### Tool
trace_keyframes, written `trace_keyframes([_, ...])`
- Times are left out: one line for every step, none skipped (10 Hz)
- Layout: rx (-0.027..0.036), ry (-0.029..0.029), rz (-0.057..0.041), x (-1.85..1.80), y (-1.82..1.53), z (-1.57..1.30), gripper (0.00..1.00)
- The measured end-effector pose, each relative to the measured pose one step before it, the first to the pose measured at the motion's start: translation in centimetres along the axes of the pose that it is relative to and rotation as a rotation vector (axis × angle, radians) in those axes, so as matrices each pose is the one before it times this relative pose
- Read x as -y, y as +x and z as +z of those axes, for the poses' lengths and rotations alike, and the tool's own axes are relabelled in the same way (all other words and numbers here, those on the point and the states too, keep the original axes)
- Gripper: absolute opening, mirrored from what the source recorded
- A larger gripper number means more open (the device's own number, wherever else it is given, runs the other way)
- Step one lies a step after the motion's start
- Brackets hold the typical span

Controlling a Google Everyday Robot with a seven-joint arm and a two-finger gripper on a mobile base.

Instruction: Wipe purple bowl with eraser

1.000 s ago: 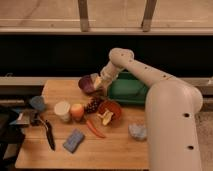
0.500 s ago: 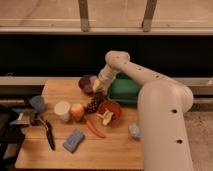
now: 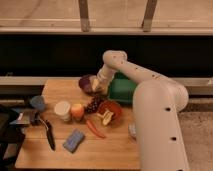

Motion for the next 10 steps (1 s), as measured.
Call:
trace_keyframes([0.00380,0.00669,-0.00135,0.183,-0.369,-0.339,0.00])
trace_keyframes([-0.00077,0.00570,-0.00721,-0.006,-0.458,-0.035,0.00])
trace_keyframes([0.00468,0.00450,-0.01334,-0.093,-0.750,-0.100,0.00])
trace_keyframes([-0.00465,0.00144,-0.01873,-0.175,-0.760,0.220,0.00])
trace_keyframes([0.00131,-0.00046,-0.02004,-0.305,-1.148,0.252,0.00])
trace_keyframes([0.00266,-0.00202,-0.02271,-0.511,-1.223,0.201,0.00])
trace_keyframes([0.00304,-0.00413,-0.03039,-0.853,-1.368,0.223,0.00])
trace_keyframes([-0.00223,-0.00635,-0.02696,-0.628,-0.842,0.232,0.00])
trace_keyframes([-0.00631,-0.01012,-0.03160,-0.691,-0.446,0.206,0.00])
trace_keyframes([-0.00423,-0.01862,-0.02958,-1.282,-0.115,0.338,0.00])
